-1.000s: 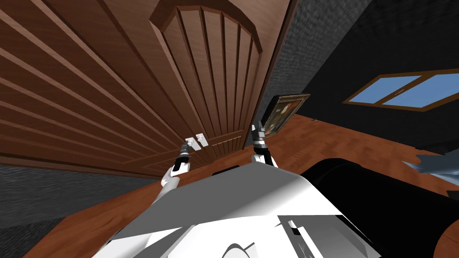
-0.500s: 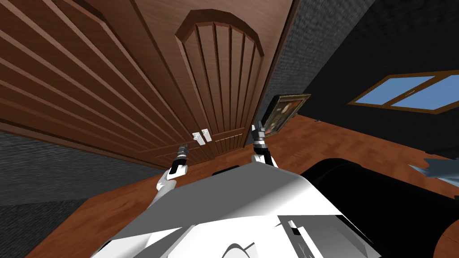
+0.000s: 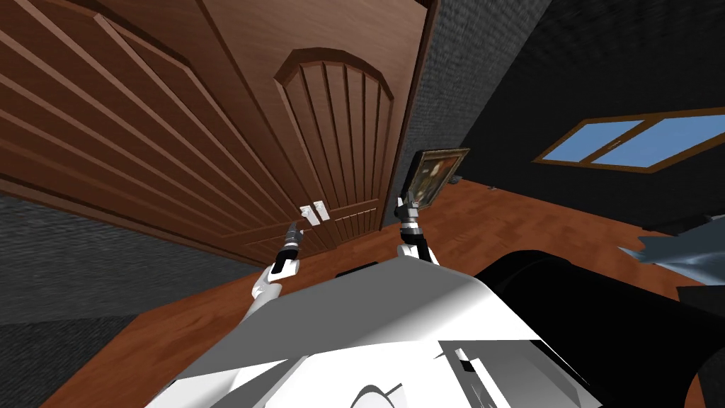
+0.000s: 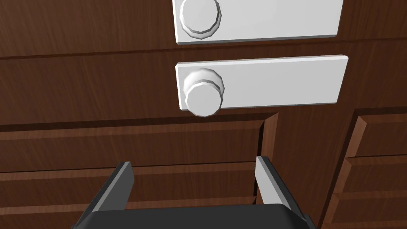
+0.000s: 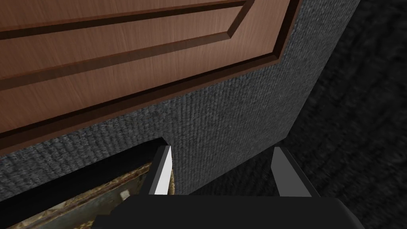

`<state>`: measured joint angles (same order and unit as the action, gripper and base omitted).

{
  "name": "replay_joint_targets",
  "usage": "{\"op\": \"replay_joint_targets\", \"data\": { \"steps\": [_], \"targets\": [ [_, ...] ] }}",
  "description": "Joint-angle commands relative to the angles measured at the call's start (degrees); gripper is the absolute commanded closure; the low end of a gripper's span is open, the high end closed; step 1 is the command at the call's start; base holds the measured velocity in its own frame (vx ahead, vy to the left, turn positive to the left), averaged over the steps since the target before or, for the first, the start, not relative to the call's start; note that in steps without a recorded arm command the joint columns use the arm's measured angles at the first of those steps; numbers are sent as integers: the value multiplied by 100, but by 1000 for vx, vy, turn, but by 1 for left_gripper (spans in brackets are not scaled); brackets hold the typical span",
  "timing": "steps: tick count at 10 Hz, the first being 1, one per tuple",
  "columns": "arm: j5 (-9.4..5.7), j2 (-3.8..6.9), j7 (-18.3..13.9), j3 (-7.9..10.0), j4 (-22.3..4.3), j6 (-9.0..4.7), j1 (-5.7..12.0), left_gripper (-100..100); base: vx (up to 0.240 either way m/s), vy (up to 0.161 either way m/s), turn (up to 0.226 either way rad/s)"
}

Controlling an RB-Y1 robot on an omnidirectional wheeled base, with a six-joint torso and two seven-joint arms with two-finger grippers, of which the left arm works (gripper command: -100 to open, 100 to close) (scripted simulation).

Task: Pull the door open

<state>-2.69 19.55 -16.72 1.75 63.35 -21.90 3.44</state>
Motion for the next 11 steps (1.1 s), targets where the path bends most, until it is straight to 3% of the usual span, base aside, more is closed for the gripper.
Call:
{"op": "replay_joint_targets", "data": {
  "steps": [1,3,5,8,11],
  "targets": [
    [-26,94,27,163,-105,8,-102,-100,-43,62,168],
    [-52,179,67,342,-227,8,-191,-100,6,145,197],
    [-54,178,89,383,-263,-2,-185,-100,100,85,-2],
    [-35,84,110,314,-241,-30,-72,-100,208,-20,-76],
    [-1,-68,118,150,-159,-65,105,-100,220,-131,-160]
  ]
}}
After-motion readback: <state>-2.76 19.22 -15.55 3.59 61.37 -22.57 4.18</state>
